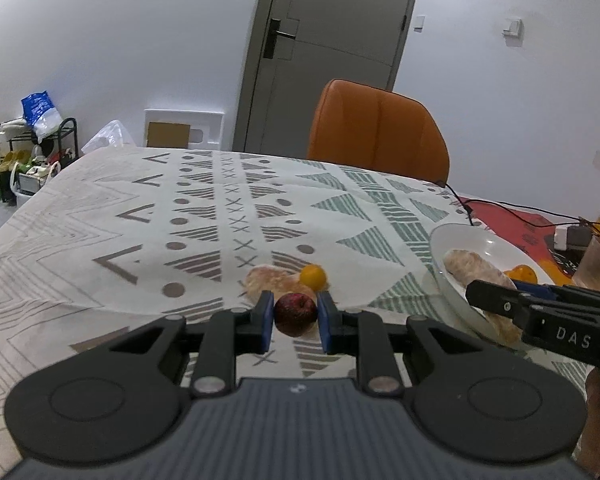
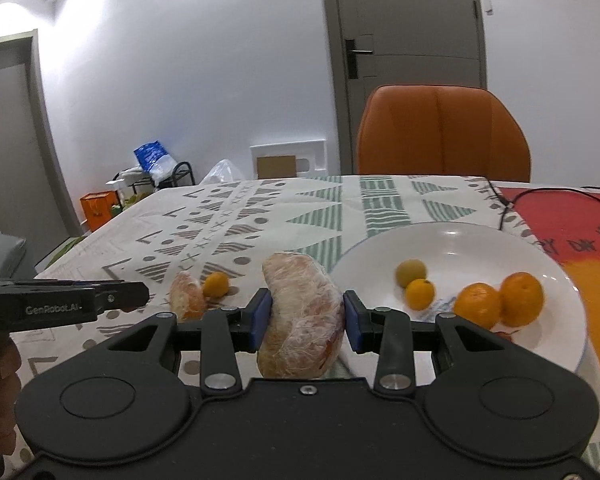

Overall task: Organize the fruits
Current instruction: 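Carry the red fruit and pomelo segment onto the plate and open both tools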

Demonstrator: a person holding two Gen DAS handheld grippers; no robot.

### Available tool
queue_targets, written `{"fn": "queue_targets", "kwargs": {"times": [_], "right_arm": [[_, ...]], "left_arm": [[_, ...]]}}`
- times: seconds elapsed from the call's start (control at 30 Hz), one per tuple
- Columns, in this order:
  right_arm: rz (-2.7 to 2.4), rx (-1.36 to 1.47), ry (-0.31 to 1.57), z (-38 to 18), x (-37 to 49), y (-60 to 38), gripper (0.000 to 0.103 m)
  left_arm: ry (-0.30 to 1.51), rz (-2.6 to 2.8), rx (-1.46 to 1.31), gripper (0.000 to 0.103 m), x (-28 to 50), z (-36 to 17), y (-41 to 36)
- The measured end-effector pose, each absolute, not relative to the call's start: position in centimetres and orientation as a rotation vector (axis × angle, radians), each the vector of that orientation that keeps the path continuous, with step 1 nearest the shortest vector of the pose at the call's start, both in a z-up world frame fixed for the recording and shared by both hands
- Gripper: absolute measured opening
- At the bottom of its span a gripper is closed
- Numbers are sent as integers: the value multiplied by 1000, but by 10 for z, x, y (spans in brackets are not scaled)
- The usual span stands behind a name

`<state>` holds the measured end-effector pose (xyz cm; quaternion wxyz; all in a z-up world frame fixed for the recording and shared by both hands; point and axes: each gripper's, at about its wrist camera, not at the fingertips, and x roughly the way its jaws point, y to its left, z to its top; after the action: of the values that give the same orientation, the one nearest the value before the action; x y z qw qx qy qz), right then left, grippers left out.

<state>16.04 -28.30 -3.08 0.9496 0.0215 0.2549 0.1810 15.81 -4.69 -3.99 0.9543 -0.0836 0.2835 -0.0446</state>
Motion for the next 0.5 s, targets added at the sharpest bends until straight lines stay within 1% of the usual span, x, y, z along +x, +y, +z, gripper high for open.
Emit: {"fn": "queue_targets", "kwargs": {"times": [0.5], "right_arm": [[251, 101, 521, -37, 166, -338, 37]], "left_arm": [[570, -140, -140, 21, 165, -36, -82]]}}
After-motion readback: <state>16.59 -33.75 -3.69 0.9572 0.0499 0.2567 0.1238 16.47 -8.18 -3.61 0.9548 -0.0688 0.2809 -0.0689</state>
